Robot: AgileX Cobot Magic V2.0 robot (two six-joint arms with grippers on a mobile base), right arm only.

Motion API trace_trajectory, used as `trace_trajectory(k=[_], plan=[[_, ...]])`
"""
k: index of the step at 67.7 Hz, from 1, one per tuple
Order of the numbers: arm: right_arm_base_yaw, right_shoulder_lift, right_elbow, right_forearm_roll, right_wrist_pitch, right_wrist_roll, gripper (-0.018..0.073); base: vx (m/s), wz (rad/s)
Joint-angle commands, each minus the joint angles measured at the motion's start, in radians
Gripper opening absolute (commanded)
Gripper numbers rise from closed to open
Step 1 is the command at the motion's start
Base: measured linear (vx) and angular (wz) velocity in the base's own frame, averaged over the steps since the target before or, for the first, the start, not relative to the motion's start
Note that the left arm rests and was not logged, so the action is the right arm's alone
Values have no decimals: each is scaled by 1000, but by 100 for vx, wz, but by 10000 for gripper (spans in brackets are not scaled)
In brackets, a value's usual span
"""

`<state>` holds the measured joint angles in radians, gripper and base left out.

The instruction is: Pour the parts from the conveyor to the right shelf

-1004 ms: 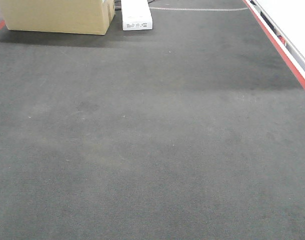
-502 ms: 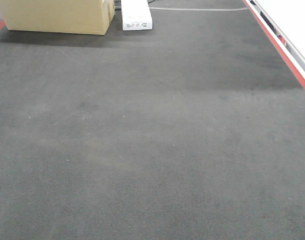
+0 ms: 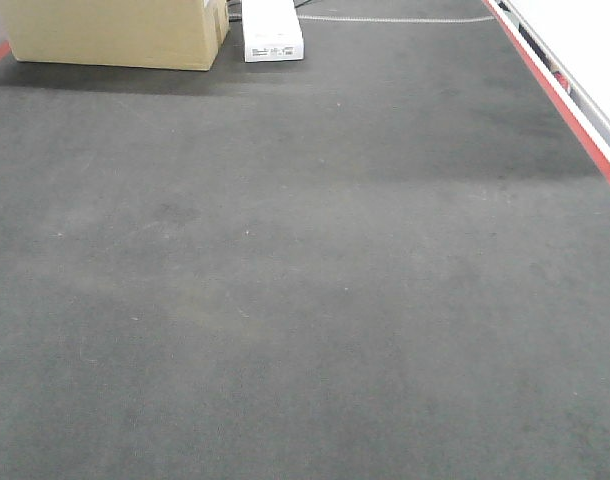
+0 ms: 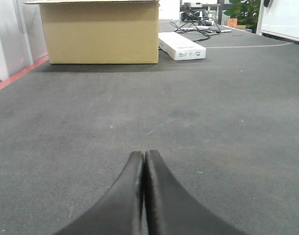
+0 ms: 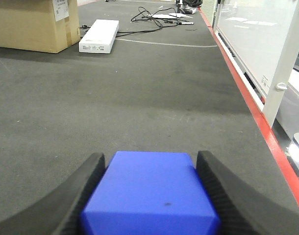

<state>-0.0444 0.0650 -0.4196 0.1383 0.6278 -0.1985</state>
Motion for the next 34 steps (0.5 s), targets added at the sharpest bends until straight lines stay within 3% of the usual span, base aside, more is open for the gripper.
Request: trace_trajectory(k=[1,21,34], plan=[[-4,14,-28,0,-87,-6,-6,-3,-3],[-4,18,-28,0,-87,-6,-6,-17,-11],[-4,23,-28,0,-87,-6,-6,-37,-40]])
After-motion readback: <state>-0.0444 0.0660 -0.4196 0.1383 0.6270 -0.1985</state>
